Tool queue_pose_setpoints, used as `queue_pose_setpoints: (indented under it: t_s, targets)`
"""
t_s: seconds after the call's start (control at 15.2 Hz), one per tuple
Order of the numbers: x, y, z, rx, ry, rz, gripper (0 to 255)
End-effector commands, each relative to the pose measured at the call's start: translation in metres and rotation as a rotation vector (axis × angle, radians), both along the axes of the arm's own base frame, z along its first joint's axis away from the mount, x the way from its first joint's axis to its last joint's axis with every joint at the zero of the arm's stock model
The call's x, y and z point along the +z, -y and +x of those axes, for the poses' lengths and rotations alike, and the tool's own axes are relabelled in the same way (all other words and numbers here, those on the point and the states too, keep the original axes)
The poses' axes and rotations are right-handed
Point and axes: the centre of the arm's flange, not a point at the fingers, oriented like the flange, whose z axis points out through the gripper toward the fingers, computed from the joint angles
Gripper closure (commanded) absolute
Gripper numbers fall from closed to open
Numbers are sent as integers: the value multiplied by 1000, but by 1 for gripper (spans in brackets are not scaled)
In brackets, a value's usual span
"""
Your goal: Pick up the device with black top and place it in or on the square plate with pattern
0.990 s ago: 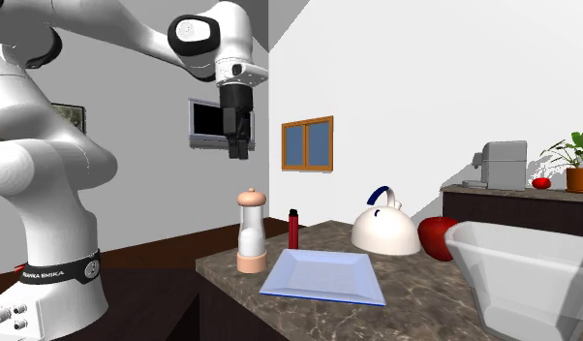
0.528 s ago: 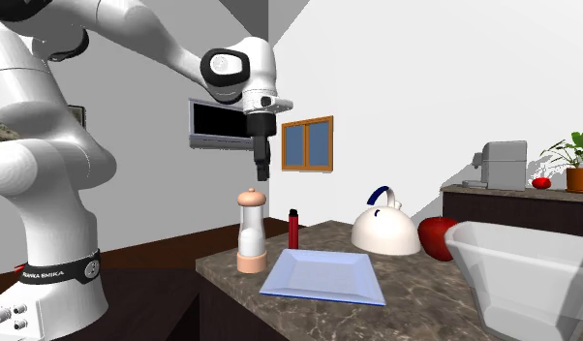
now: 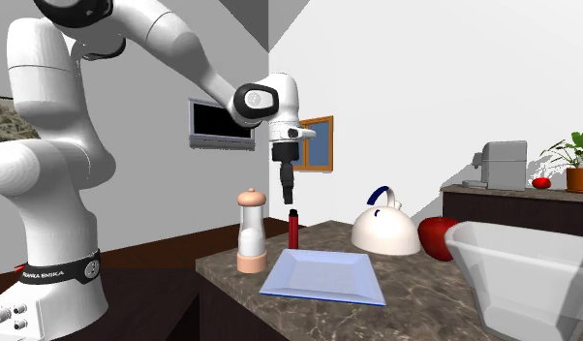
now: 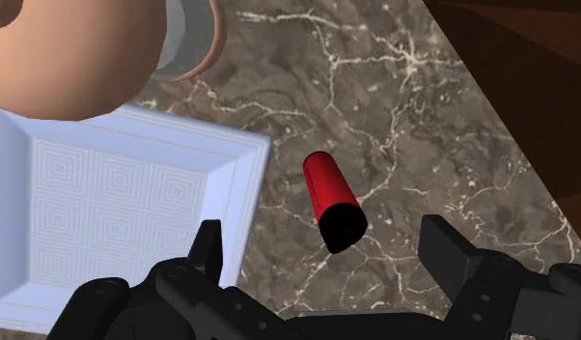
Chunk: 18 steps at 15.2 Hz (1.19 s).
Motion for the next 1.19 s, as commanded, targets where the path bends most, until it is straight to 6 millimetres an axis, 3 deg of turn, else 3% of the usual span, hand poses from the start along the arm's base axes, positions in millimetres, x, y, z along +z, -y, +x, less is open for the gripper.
queue_pose_setpoints:
  t_s: [0.0, 0.53, 1.06, 1.12]
  targets:
    - [-17, -17, 15, 10, 1, 4, 0]
    - [-59, -19, 19, 12, 1, 4, 0]
    - [-59, -19, 19, 12, 1, 4, 0]
    - [-59, -19, 19, 12, 1, 4, 255]
